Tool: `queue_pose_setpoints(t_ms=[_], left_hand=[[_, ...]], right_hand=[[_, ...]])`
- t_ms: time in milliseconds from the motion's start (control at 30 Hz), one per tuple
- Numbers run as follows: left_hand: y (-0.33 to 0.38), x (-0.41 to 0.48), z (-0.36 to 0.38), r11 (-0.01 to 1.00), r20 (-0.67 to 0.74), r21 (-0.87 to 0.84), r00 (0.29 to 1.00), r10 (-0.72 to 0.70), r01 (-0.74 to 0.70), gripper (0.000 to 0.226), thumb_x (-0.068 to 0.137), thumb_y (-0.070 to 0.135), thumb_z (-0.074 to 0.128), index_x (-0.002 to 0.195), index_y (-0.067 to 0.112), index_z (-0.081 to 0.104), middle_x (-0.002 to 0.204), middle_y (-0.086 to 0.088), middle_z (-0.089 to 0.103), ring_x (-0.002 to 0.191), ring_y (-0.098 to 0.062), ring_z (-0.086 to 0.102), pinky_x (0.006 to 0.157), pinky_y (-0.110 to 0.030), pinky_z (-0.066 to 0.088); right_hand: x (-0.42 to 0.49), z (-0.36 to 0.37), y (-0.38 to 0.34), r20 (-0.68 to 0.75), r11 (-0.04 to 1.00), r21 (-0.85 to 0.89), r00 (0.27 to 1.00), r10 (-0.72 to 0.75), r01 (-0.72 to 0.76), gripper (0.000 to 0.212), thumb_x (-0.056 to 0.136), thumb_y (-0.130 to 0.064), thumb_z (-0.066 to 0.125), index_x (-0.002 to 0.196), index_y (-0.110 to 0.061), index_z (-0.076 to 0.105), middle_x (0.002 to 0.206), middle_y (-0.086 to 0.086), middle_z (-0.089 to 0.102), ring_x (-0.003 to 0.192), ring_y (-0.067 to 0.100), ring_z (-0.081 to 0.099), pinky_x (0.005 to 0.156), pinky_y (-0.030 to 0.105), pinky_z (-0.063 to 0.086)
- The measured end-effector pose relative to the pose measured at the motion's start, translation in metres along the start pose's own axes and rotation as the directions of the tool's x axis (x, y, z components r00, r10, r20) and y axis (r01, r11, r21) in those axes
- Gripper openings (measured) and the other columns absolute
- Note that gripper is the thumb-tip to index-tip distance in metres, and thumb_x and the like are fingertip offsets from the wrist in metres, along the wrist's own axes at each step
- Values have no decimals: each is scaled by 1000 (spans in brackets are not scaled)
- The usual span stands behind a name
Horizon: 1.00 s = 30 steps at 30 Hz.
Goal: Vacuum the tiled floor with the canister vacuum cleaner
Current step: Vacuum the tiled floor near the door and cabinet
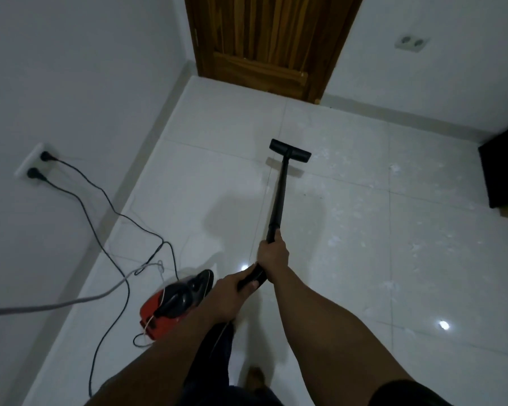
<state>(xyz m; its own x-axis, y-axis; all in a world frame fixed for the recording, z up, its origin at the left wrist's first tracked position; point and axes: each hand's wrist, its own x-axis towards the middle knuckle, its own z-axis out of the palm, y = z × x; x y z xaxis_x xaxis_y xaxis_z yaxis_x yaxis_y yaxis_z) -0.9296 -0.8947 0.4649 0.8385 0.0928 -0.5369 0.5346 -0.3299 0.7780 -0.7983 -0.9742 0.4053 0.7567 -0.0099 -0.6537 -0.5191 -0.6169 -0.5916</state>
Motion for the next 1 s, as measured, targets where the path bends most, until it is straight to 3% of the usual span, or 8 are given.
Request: queue_pose_setpoints(t_ms=[67,167,233,333,433,700,900,1000], left_hand=[[-7,-31,26,1000,14,10,1000,13,-13,42,102,37,49,140,50,34,67,9,66,54,2,55,57,-16,41],[-24,-84,67,999,25,27,1000,-18,17,44,103,37,48,146,39,40,104,-15,71,49,9,53,54,-14,41],[-36,-118,89,1000,30,12,1000,-4,4,43,102,36,49,145,40,39,112,-18,69,52,11,55,56,-12,42],[-61,-160,119,999,41,-53,999,-7,9,38,100,42,50,130,63,37,86,6,74,56,1,56,58,-30,56],[-85,-194,137,998,54,-40,997,-51,53,39,98,50,49,112,83,34,69,-2,62,60,-13,54,60,-38,57],[-153,-307,196,996,123,-50,990,-63,70,34,94,54,52,114,79,42,102,-6,72,70,-13,59,63,-35,56],[-199,-396,231,994,184,-95,982,-43,61,39,94,52,53,132,62,47,93,-21,66,66,-17,52,60,-36,49],[-211,-446,248,986,207,-131,975,-78,107,41,96,49,54,136,56,47,79,-9,56,65,-20,48,49,-30,42]], right_hand=[[-24,-5,36,12,1000,-1,1000,-14,14,64,101,-21,42,159,-29,16,125,11,62,74,13,56,61,26,45],[-65,-10,90,35,1000,-6,999,-12,12,65,101,-22,43,160,-30,16,129,11,61,84,19,60,69,29,49],[-94,-10,123,41,1000,-3,999,-3,3,66,100,-22,44,159,-29,17,128,13,62,94,25,64,79,36,55],[-136,-8,166,55,1000,-24,998,2,-1,66,100,-22,45,160,-27,17,133,14,59,100,28,64,85,38,56],[-167,-5,196,68,1000,-12,998,7,-6,66,100,-22,44,160,-26,16,132,14,59,97,26,63,80,35,55],[-273,9,304,45,1000,-16,999,12,-11,67,97,-19,43,160,-25,18,122,14,62,94,26,64,80,37,57],[-352,23,379,30,998,-35,998,46,-45,67,96,-17,43,159,-24,21,132,16,58,105,30,62,81,35,55],[-395,26,414,30,997,-48,997,64,-63,67,96,-16,42,159,-22,21,138,16,54,111,31,60,85,35,53]])
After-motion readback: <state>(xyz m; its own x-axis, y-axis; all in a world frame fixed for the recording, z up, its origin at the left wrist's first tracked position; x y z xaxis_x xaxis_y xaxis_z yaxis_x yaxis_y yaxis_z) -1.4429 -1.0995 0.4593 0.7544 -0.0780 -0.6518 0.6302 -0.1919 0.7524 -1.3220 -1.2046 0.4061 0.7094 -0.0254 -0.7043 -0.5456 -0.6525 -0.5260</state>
